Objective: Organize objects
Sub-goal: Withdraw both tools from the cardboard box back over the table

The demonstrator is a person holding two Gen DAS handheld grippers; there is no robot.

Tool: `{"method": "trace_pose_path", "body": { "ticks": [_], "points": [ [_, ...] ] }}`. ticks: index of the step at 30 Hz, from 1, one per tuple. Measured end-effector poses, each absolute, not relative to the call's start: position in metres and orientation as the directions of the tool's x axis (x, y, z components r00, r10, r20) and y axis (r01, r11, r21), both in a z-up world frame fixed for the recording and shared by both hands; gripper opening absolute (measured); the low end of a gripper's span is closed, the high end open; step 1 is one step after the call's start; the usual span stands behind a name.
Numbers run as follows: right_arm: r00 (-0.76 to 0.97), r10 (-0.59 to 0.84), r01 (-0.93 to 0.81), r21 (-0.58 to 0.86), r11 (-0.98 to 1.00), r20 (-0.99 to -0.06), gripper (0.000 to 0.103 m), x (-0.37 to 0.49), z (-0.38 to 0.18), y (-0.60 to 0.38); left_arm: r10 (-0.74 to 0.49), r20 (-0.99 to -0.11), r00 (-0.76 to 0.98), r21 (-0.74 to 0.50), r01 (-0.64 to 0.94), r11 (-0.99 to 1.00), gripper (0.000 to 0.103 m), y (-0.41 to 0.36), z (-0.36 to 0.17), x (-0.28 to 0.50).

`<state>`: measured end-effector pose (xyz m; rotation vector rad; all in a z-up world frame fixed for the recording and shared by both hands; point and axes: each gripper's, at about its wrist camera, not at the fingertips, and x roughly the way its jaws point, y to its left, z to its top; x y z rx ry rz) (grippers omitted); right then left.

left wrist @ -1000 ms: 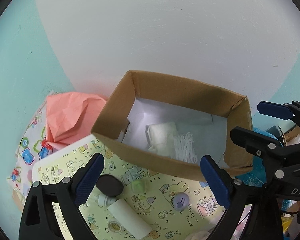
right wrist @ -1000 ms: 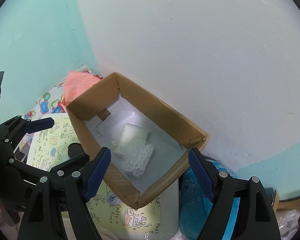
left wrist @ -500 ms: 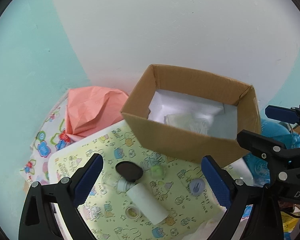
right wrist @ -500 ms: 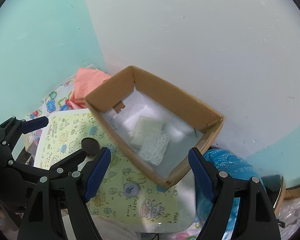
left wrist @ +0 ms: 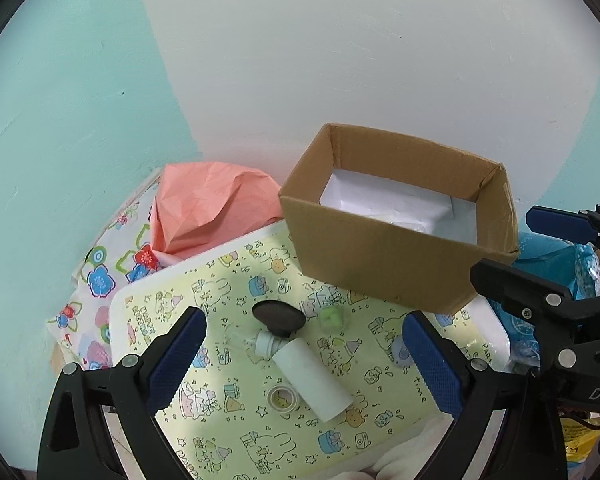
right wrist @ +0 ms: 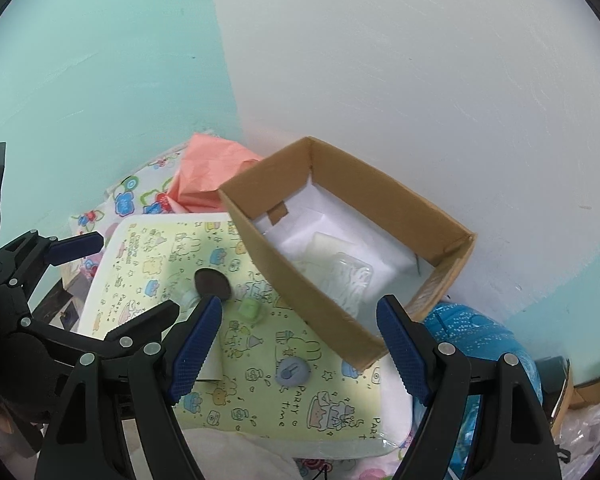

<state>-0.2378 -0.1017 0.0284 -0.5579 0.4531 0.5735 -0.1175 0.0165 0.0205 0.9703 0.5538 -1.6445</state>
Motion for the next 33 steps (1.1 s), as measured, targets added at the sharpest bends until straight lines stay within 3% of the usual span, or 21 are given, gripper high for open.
{"method": "trace_pose_path", "body": {
  "ticks": [33],
  "points": [
    [0.747,0.424,-0.659,-0.486,0.574,-0.511,0.082,-0.266,-0.024,-0.062,-0.524,-0.849,-0.065,0.056,0.976,-0.21,0.099,0.035,-0.007,-0.035]
  ]
}}
